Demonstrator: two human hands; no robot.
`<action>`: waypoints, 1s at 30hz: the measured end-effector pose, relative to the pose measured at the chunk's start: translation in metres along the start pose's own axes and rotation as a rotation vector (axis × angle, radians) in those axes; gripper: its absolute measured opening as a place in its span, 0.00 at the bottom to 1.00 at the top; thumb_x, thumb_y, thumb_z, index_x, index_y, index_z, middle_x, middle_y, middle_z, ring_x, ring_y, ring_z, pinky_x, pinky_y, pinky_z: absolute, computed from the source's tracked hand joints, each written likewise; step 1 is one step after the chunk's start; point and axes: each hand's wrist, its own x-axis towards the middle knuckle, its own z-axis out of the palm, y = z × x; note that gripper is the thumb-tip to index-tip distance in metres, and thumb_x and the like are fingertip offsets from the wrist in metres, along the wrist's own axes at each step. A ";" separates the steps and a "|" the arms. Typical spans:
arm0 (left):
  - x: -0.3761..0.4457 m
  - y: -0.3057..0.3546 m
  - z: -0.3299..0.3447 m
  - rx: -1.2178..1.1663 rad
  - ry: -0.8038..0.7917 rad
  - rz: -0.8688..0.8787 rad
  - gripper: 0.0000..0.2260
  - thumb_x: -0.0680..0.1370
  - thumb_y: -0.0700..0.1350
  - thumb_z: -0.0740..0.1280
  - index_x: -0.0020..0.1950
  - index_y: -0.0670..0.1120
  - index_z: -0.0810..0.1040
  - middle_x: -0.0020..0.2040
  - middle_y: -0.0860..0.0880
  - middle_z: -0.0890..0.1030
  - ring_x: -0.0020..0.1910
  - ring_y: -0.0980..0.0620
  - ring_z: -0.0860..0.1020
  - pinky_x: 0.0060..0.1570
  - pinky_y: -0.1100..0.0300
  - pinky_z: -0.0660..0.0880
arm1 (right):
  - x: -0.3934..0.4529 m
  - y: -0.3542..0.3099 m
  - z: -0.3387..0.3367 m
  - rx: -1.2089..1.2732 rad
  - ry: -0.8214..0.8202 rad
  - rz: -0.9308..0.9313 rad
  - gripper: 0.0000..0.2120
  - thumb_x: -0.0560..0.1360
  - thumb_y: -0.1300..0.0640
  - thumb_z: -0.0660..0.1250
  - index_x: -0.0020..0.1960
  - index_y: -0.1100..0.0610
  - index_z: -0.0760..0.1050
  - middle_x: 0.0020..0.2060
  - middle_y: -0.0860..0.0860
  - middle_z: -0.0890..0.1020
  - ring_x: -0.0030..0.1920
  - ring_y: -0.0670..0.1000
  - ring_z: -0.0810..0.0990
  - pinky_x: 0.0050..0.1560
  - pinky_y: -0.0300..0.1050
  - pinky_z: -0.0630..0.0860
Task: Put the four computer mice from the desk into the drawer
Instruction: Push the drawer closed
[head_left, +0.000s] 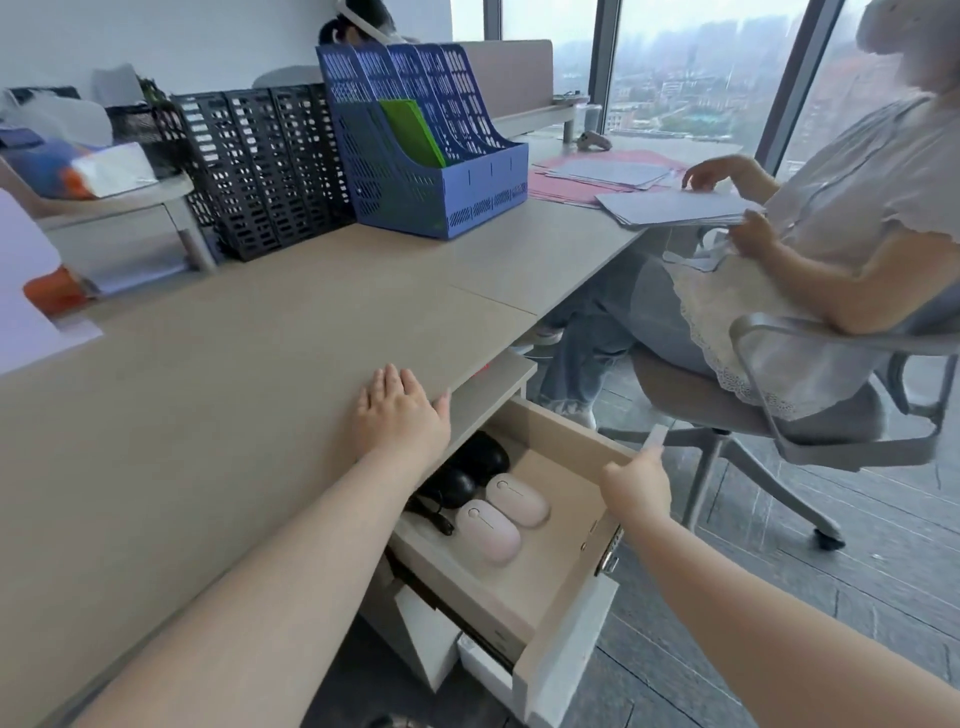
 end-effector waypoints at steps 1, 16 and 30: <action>0.005 -0.003 -0.002 0.000 -0.022 -0.001 0.31 0.80 0.59 0.47 0.76 0.40 0.52 0.78 0.42 0.52 0.77 0.47 0.50 0.76 0.49 0.49 | 0.001 -0.006 0.007 0.011 -0.009 0.004 0.33 0.74 0.62 0.57 0.75 0.63 0.48 0.62 0.63 0.75 0.55 0.64 0.78 0.53 0.56 0.76; 0.033 -0.024 -0.011 -0.018 -0.144 0.127 0.30 0.79 0.61 0.45 0.77 0.47 0.48 0.79 0.51 0.47 0.77 0.54 0.45 0.76 0.51 0.44 | -0.023 -0.048 0.104 0.278 -0.248 -0.111 0.12 0.79 0.60 0.49 0.41 0.60 0.68 0.34 0.53 0.72 0.33 0.51 0.69 0.34 0.45 0.64; 0.044 -0.037 -0.009 -0.060 -0.134 0.215 0.28 0.80 0.59 0.47 0.77 0.48 0.51 0.79 0.53 0.50 0.77 0.56 0.47 0.75 0.54 0.44 | -0.020 -0.059 0.130 0.216 -0.354 -0.130 0.27 0.65 0.71 0.48 0.54 0.49 0.72 0.34 0.52 0.74 0.33 0.53 0.68 0.34 0.43 0.64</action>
